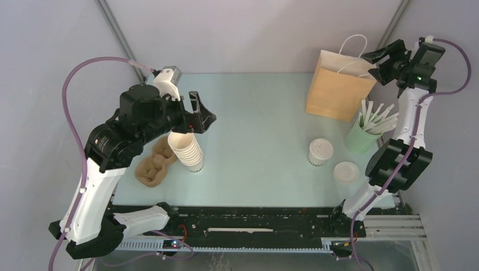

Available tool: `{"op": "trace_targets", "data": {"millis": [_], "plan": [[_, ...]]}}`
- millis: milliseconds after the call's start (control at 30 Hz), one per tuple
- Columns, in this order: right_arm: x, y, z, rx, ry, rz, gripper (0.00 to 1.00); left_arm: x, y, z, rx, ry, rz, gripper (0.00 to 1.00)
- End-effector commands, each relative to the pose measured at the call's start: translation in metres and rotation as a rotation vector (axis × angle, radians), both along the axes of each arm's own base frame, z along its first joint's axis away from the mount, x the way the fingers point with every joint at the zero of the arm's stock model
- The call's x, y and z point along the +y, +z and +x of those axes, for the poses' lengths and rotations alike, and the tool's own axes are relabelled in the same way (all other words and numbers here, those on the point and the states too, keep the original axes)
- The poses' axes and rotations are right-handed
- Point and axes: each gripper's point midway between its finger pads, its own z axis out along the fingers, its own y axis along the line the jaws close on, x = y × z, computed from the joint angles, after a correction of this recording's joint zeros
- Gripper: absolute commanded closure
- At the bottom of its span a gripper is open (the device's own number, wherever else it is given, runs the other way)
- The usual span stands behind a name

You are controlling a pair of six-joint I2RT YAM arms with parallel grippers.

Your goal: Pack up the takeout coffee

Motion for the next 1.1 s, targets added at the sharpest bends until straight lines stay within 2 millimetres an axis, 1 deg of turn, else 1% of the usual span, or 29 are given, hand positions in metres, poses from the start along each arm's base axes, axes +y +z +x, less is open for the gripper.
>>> {"op": "trace_targets", "data": {"millis": [0, 67, 167, 267, 333, 367, 433, 500, 533, 567, 667, 767, 833, 867, 933, 967, 1033, 1067], "plan": [[-0.005, 0.046, -0.023, -0.109, 0.049, -0.082, 0.19, 0.003, 0.013, 0.005, -0.053, 0.010, -0.001, 0.06], [-0.010, 0.044, -0.025, -0.100, 0.054, -0.076, 0.19, 0.001, 0.015, 0.008, -0.054, 0.015, -0.006, 0.06], [-0.010, 0.039, -0.025, -0.080, 0.077, -0.081, 0.19, -0.002, 0.024, 0.007, -0.063, 0.008, -0.039, 0.06], [-0.009, 0.036, -0.022, -0.083, 0.096, -0.085, 0.19, 0.000, 0.020, 0.007, -0.065, 0.011, -0.029, 0.06], [-0.011, 0.028, -0.014, -0.077, 0.095, -0.099, 0.18, 0.001, 0.019, 0.008, -0.068, 0.009, -0.015, 0.06], [-0.008, 0.026, -0.008, -0.077, 0.111, -0.096, 0.19, 0.001, 0.019, 0.008, -0.067, 0.010, -0.010, 0.06], [0.006, 0.023, 0.000, -0.083, 0.182, -0.077, 0.22, 0.001, 0.025, 0.007, -0.066, 0.007, -0.012, 0.06], [0.019, 0.022, 0.007, -0.095, 0.227, -0.111, 0.24, 0.002, 0.027, 0.005, -0.068, 0.006, -0.020, 0.06], [0.027, 0.022, 0.009, -0.100, 0.248, -0.132, 0.25, 0.003, 0.026, 0.004, -0.069, 0.011, -0.020, 0.06], [0.030, 0.021, 0.011, -0.101, 0.260, -0.148, 0.26, 0.004, 0.024, 0.005, -0.069, 0.016, -0.017, 0.06], [0.041, 0.018, 0.013, -0.097, 0.292, -0.154, 0.37, 0.004, 0.020, 0.007, -0.068, 0.020, -0.009, 0.05], [0.053, 0.016, 0.012, -0.076, 0.306, -0.150, 0.57, 0.001, 0.025, 0.005, -0.056, 0.002, -0.021, 0.06], [0.063, 0.019, 0.010, -0.069, 0.301, -0.155, 0.69, 0.001, 0.024, 0.004, -0.057, 0.002, -0.026, 0.06], [0.068, 0.021, 0.010, -0.059, 0.289, -0.151, 0.77, 0.002, 0.023, 0.004, -0.058, 0.008, -0.025, 0.06], [0.080, 0.026, 0.009, -0.049, 0.264, -0.140, 0.88, 0.003, 0.021, 0.005, -0.066, 0.016, -0.019, 0.06], [0.090, 0.028, 0.010, -0.046, 0.253, -0.140, 0.91, 0.003, 0.020, 0.007, -0.068, 0.018, -0.016, 0.06], [0.111, 0.034, 0.009, -0.046, 0.249, -0.127, 0.91, 0.003, 0.025, 0.008, -0.065, 0.019, -0.016, 0.05], [0.124, 0.037, 0.008, -0.049, 0.263, -0.120, 0.91, 0.002, 0.030, 0.008, -0.066, 0.016, -0.022, 0.06]]}}
